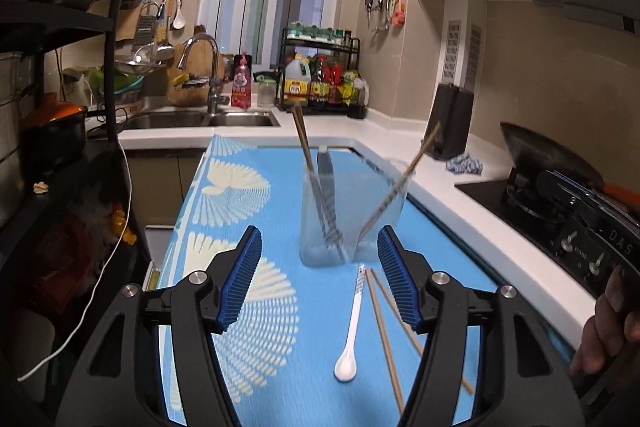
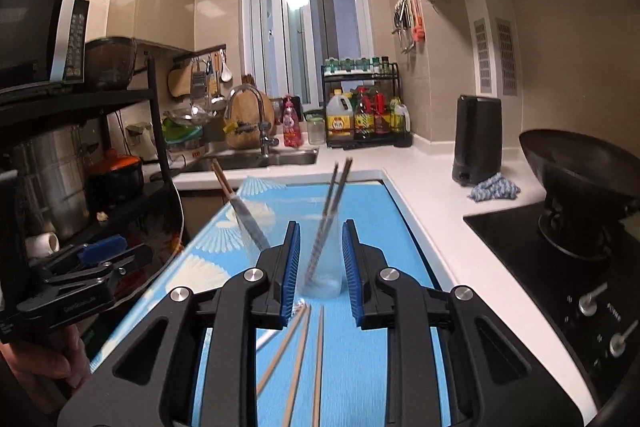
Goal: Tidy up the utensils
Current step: 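Raise both open tools away from the container toward the cloth, then close the left tool on the white spoon while the right tool grasps a chopstick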
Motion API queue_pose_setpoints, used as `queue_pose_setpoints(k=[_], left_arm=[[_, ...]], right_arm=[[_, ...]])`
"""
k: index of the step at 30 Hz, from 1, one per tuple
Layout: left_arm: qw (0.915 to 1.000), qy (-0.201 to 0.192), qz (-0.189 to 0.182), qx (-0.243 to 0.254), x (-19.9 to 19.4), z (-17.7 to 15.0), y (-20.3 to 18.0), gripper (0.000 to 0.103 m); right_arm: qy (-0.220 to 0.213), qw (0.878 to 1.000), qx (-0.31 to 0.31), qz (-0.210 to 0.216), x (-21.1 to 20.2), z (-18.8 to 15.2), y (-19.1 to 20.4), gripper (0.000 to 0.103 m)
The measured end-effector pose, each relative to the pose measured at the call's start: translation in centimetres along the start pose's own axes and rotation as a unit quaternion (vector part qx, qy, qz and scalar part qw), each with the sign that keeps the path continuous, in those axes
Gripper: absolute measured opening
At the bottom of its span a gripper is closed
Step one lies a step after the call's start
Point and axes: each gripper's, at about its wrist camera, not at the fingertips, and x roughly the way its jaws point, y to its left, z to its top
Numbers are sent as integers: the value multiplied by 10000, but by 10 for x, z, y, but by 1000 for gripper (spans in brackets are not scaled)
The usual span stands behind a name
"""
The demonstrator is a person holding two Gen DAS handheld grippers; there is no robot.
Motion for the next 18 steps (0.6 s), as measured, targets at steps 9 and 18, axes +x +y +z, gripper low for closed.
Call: queue_pose_setpoints(k=[9,18], left_arm=[[9951,780,24,-609,25,-60,22,59],[9884,1322,-187,-722,59,-93,8,50]], right_arm=[[703,9969,259,-218,15,-89,-14,23],[1761,9836,363,143,43,-158,-8,22]])
